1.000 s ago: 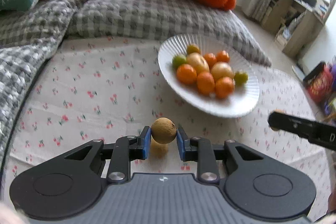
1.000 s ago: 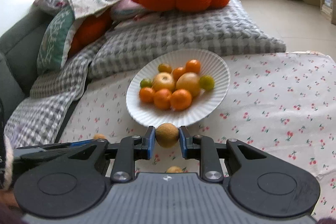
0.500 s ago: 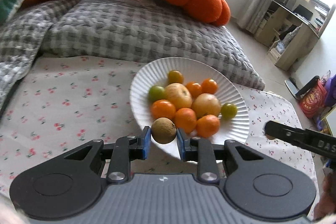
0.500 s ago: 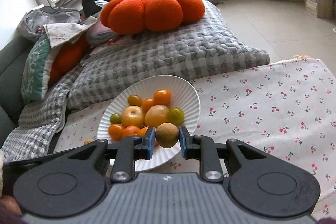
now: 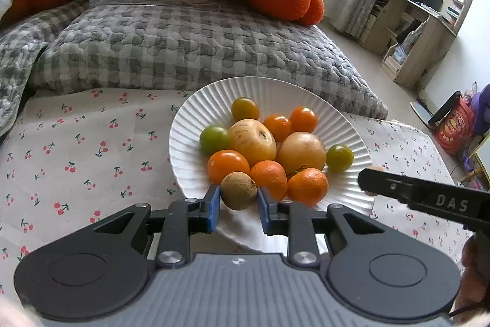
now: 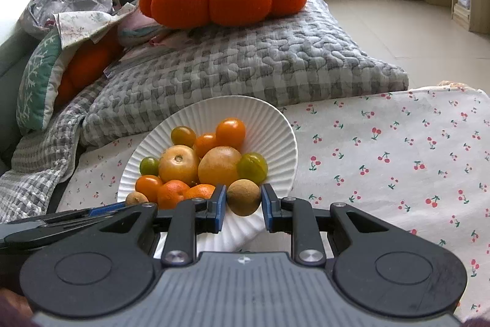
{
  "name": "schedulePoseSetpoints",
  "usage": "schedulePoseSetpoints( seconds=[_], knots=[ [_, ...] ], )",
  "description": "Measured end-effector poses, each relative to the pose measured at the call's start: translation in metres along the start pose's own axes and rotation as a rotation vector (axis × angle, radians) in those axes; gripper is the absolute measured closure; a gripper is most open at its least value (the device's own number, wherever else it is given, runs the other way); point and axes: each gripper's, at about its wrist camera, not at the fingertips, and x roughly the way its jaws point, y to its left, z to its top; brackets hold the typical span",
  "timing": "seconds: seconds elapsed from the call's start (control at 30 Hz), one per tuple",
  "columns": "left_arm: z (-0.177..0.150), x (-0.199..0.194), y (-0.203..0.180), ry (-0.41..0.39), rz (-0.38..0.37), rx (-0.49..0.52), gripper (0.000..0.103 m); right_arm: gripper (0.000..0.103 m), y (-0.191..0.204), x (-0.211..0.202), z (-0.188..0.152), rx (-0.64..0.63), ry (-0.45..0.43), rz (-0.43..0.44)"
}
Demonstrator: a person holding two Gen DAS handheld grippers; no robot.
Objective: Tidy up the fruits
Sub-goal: 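Carry the brown and tan fruits in both tools over the white plate, then open both tools to drop the fruits onto the plate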
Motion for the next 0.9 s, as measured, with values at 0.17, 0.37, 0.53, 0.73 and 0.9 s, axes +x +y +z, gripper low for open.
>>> schedulePoseSetpoints(
  seconds=[0.17, 0.37, 0.53, 0.73, 0.9],
  knots=[
    [0.000, -0.001, 0.000, -0.013, -0.001, 0.012, 0.081, 0.081, 0.003, 0.004, -0.002, -0.016, 0.009, -0.003],
    [-0.002, -0.002, -0.002, -0.015, 0.000, 0.024, 0.081, 0.081, 0.003, 0.006, -0.003, -0.016, 0.006, -0.002],
    [-0.002, -0.004, -0.003, -0.017, -0.005, 0.031, 0.081, 0.078, 0.005, 0.006, -0.004, -0.023, 0.005, -0.005],
    [-0.004, -0.010, -0.003, -0.009, -0.017, 0.011, 0.081, 0.078, 0.001, 0.000, 0.000, -0.025, -0.006, -0.028],
    [-0.005, -0.017, -0.004, -0.003, -0.011, 0.006, 0.079, 0.078, 0.007, -0.005, 0.000, -0.045, 0.003, -0.059]
  ],
)
